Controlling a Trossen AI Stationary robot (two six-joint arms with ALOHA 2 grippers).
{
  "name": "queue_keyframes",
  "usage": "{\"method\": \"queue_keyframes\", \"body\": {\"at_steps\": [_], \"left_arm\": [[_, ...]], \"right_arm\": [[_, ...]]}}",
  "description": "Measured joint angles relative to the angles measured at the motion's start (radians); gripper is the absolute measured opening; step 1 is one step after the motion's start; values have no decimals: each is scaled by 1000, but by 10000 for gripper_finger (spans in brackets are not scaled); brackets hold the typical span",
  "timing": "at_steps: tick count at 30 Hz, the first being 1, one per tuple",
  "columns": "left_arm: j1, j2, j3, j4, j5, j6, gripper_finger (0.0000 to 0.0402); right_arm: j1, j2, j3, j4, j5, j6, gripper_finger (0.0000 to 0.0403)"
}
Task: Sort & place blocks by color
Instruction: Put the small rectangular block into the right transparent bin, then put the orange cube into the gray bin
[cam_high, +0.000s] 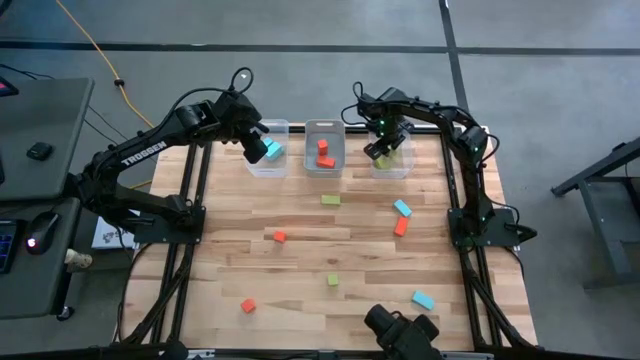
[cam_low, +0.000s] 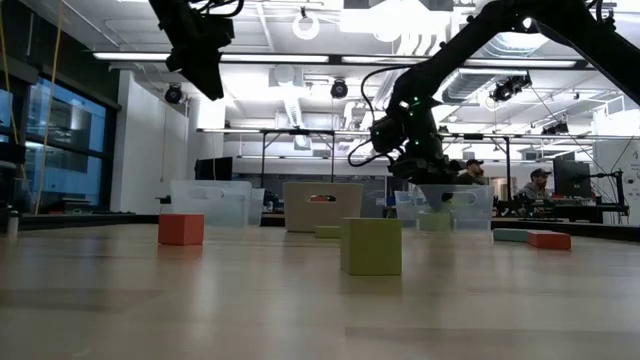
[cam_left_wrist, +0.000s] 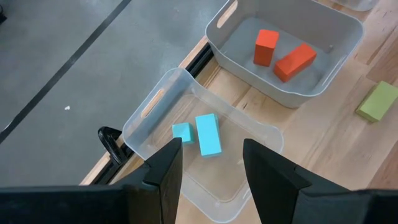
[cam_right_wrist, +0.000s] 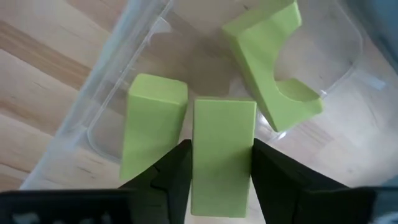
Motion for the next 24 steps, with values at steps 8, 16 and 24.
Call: {"method": "queue_keyframes", "body": {"at_steps": [8, 16, 24], "left_arm": [[0, 0, 0, 0, 0, 0, 145], [0, 0, 0, 0, 0, 3, 145], [0, 0, 0, 45, -7, 12, 145]], "right_arm": [[0, 0, 0, 2, 1, 3, 175], [8, 1, 61, -87, 1, 51, 163], [58, 1, 241, -187, 47, 94, 162]]}}
